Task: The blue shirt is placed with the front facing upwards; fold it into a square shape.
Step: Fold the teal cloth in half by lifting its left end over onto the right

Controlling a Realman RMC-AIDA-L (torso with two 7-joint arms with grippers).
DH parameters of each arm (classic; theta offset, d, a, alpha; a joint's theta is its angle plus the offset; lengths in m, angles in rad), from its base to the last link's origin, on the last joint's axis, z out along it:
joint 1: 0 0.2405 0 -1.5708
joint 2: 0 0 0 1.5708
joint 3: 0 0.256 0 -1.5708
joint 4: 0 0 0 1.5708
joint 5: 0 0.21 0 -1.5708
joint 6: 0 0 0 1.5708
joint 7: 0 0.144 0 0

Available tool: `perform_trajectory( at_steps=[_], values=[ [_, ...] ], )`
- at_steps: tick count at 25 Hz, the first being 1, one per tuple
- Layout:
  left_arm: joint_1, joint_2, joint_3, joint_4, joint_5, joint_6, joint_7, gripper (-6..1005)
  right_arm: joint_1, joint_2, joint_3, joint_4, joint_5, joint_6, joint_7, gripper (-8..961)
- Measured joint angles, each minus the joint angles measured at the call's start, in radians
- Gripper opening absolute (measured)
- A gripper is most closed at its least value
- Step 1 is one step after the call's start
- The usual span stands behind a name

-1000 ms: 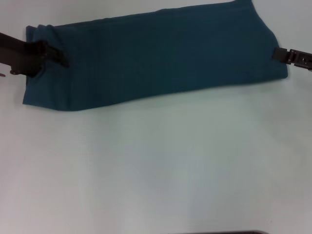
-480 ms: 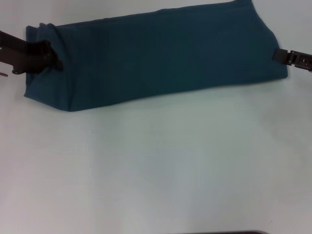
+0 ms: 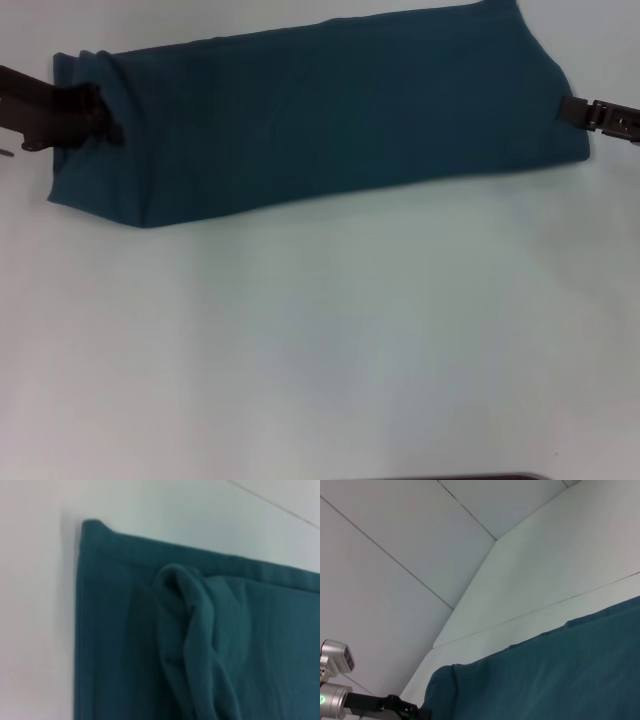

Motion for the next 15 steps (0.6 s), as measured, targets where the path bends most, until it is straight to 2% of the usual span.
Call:
perform_trajectory(
  at_steps=[5,9,12,15],
  values=[
    [0.019,-0.001,0.003,-0.02,0.012,-0.009,0.005,103,0.0,0.0,0.0,0.0,0.0,0.0,0.002,898],
    [0.053,-0.003,-0.022,-0.079,0.034,-0.011,-0.012,149,0.003,0.0,0.001,0.0,0.0,0.001,0.004,898],
    [0.092,-0.013,-0.097,-0.151,0.028,-0.009,-0.02,183,0.005,0.0,0.001,0.0,0.0,0.001,0.005,898],
    [0.119,-0.029,-0.158,-0.198,0.01,-0.003,-0.024,298,0.005,0.0,0.001,0.001,0.0,0.001,0.006,898]
  ],
)
